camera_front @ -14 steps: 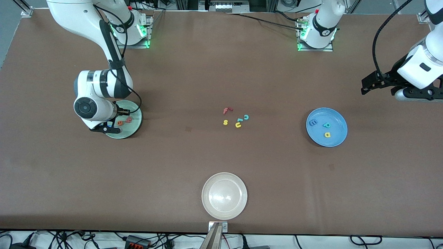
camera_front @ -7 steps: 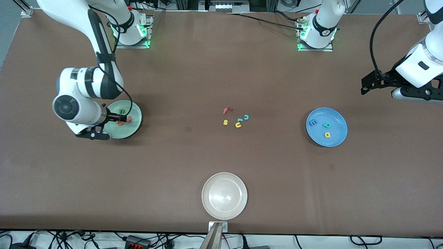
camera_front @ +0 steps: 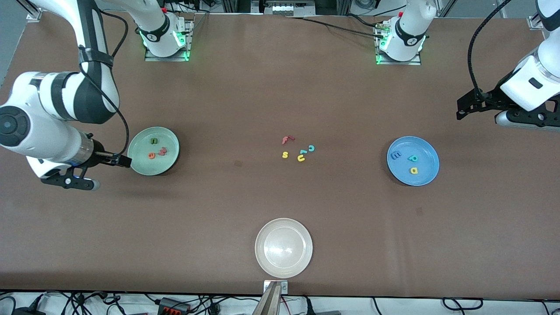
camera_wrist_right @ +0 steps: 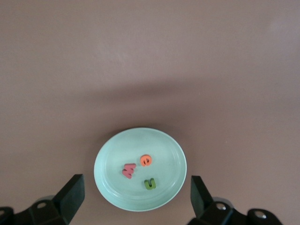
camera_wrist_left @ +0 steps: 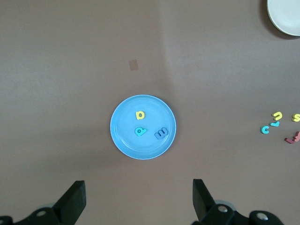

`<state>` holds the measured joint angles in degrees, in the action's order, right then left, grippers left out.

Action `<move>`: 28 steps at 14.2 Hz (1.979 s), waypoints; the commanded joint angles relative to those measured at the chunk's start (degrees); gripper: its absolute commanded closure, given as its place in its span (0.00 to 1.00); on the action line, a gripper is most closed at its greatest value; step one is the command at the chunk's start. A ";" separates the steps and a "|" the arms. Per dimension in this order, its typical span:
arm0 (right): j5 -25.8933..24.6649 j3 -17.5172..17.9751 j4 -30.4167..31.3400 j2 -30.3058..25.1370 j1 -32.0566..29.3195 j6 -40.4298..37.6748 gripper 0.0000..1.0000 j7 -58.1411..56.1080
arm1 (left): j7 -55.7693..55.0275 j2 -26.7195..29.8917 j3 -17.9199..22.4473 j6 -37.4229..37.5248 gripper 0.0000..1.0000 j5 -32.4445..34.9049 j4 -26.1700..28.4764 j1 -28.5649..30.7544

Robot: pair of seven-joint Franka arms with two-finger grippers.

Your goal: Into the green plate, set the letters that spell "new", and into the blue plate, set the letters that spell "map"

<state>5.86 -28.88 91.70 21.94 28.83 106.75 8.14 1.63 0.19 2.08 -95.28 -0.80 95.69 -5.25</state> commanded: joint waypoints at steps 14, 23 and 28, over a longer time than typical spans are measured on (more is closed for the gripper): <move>-6.12 28.26 -6.53 -15.44 -33.84 -12.60 0.00 -7.35 | 1.27 0.60 -0.06 0.19 0.00 -0.25 0.38 0.06; -7.18 28.79 -4.35 -18.15 -34.89 -14.90 0.00 -9.99 | 1.18 0.60 -0.06 0.27 0.00 -0.34 0.38 0.15; -7.09 28.88 3.48 -23.87 -34.80 -13.49 0.00 -8.68 | 1.09 0.60 -0.06 0.36 0.00 -0.34 0.38 0.15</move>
<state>-0.64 -1.20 90.76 1.77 -4.98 92.63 -1.07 1.64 0.20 2.07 -95.25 -0.80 95.73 -5.26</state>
